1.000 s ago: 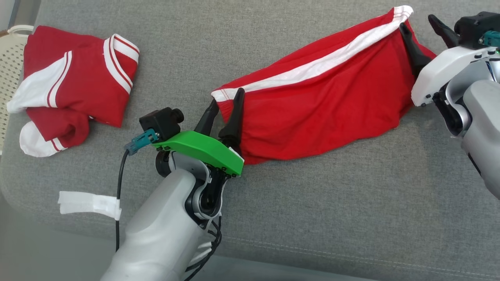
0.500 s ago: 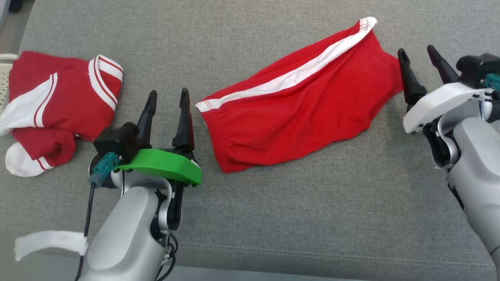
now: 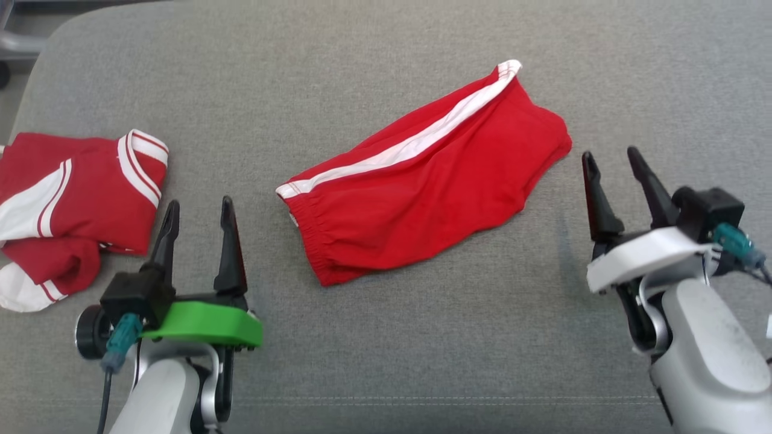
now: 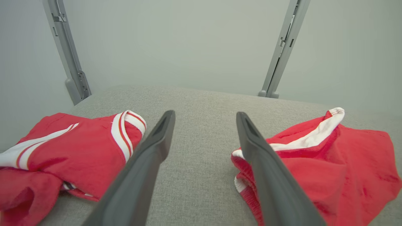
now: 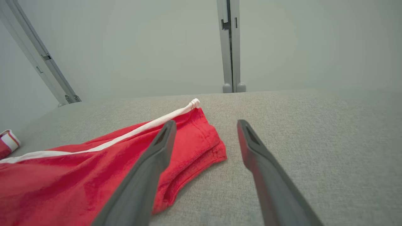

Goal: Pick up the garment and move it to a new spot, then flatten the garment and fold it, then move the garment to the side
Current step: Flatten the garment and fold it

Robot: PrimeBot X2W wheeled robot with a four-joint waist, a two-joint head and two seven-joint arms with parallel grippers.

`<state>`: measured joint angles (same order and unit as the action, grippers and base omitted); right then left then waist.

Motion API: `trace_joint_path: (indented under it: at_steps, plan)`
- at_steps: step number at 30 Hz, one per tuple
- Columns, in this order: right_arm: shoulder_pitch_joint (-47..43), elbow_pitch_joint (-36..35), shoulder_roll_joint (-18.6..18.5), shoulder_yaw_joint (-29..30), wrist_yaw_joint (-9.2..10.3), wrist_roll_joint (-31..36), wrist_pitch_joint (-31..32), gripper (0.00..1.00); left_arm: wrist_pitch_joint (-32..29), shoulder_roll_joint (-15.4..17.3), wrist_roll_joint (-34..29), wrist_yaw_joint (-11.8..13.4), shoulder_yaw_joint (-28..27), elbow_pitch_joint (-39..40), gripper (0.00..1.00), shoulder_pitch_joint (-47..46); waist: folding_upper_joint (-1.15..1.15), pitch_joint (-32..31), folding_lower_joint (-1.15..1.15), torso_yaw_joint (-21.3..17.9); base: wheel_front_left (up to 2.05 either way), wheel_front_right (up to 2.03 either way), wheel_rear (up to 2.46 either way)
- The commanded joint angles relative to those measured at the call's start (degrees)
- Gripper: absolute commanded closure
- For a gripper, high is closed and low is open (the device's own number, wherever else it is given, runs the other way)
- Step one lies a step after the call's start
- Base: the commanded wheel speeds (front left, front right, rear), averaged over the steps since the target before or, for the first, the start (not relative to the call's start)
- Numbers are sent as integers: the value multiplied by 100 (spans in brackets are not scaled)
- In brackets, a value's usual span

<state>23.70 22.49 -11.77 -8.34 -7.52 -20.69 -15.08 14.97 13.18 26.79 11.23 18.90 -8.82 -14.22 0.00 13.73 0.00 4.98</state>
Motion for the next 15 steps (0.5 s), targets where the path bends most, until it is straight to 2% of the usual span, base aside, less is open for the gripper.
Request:
trace_joint_path:
  at_steps: [1, 15]
  plan:
    - [-199, -80, 58, 67, 6, 63, -21, 0, 18, 45, -93, 55, -17, 12, 0, 182, 0, -158, 0, -127, 0, 0, 0]
    - [-753, -257, 323, 250, 6, 291, -22, 0, 18, -25, -227, 113, -183, 99, 0, 674, 0, -363, 0, -184, 0, 0, 0]
